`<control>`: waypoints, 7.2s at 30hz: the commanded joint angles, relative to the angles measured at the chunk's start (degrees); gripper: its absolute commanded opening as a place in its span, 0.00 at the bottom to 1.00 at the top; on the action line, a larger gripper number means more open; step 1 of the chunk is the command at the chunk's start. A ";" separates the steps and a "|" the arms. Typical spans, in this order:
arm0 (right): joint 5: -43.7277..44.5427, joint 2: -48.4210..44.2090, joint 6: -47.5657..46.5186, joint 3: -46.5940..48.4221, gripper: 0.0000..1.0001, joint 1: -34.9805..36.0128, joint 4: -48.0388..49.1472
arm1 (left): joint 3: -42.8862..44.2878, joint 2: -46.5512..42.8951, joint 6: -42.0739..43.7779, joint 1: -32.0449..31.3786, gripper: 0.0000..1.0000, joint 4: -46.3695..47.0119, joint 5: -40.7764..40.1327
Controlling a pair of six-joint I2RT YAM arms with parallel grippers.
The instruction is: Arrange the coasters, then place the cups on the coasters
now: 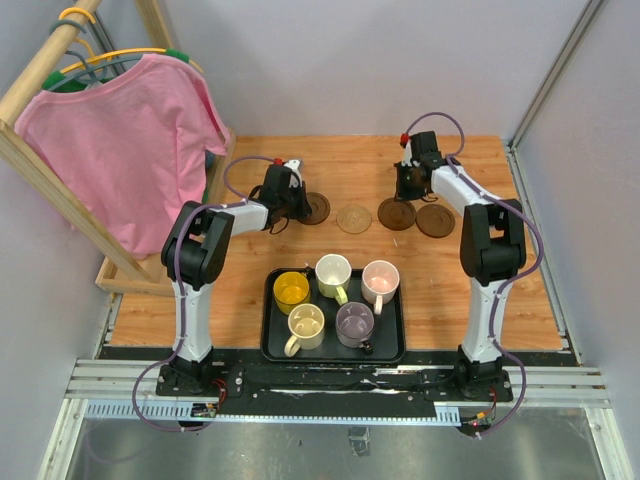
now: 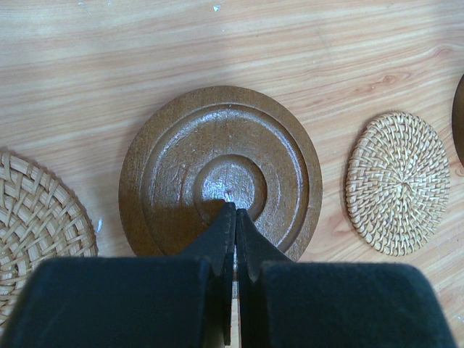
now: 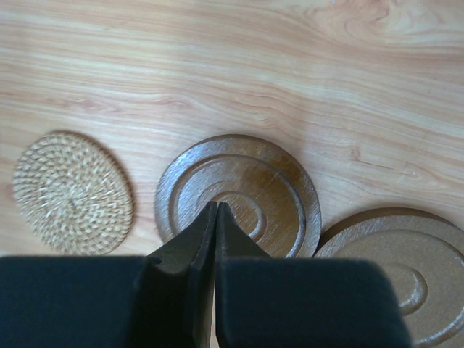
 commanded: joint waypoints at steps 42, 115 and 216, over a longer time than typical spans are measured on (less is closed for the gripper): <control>-2.38 9.55 -2.18 6.13 0.01 11.31 -0.58 | -2.26 1.99 -0.72 -0.61 0.01 -9.08 -1.07; 16.36 -18.08 5.64 -28.34 0.46 -6.69 -1.81 | -14.25 -23.89 -1.60 -0.47 0.11 -4.07 -9.16; 12.16 0.60 8.90 -10.78 0.46 4.69 -6.09 | -16.52 -25.04 -2.42 -0.34 0.12 -4.57 -12.09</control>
